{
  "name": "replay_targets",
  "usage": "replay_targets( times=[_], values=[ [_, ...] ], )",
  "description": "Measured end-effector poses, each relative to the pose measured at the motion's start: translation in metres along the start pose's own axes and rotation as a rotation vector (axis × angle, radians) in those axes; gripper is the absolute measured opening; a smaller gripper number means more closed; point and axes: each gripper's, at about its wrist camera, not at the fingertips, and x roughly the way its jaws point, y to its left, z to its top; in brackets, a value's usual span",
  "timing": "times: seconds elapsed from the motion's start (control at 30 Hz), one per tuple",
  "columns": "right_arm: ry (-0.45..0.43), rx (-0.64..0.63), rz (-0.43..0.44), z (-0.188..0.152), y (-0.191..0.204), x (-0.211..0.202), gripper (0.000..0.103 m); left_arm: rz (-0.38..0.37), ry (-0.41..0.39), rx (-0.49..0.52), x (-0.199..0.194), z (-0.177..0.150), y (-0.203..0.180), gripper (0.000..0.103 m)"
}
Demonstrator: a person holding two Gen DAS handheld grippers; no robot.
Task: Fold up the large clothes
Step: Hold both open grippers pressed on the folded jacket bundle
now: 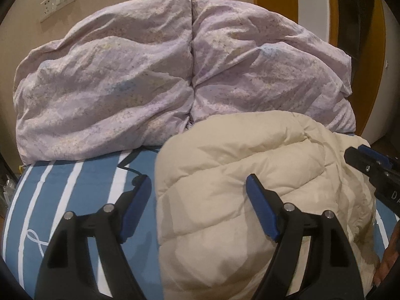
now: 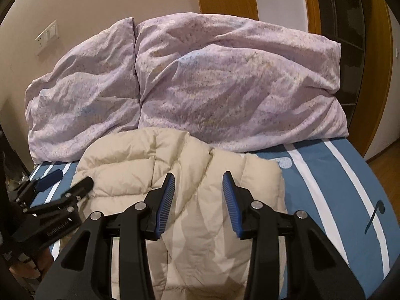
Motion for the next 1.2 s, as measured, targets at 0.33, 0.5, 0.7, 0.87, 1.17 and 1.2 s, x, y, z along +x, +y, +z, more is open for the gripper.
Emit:
replay_targets(
  times=[0.33,0.5,0.7,0.87,1.17,1.2],
  values=[
    [0.022,-0.007,-0.053,-0.009,-0.008,0.017,0.041,-0.049,0.043,-0.025,0.020,-0.011,-0.014,0.079],
    [0.059,0.024,-0.066,-0.022,-0.021,0.033,0.042,-0.065,0.052,-0.026,0.028,-0.015,-0.018,0.083],
    [0.069,0.036,-0.067,-0.029,-0.025,0.040,0.045,-0.074,0.063,-0.036,0.035,-0.018,-0.018,0.086],
    [0.075,0.057,-0.064,-0.035,-0.031,0.046,0.046,-0.075,0.069,-0.036,0.041,-0.020,-0.021,0.088],
    [0.095,0.099,-0.060,-0.043,-0.042,0.056,0.046,-0.058,0.079,-0.023,0.049,-0.023,-0.029,0.090],
    [0.098,0.101,-0.061,-0.044,-0.043,0.057,0.046,-0.056,0.080,-0.023,0.050,-0.024,-0.030,0.090]
  ],
)
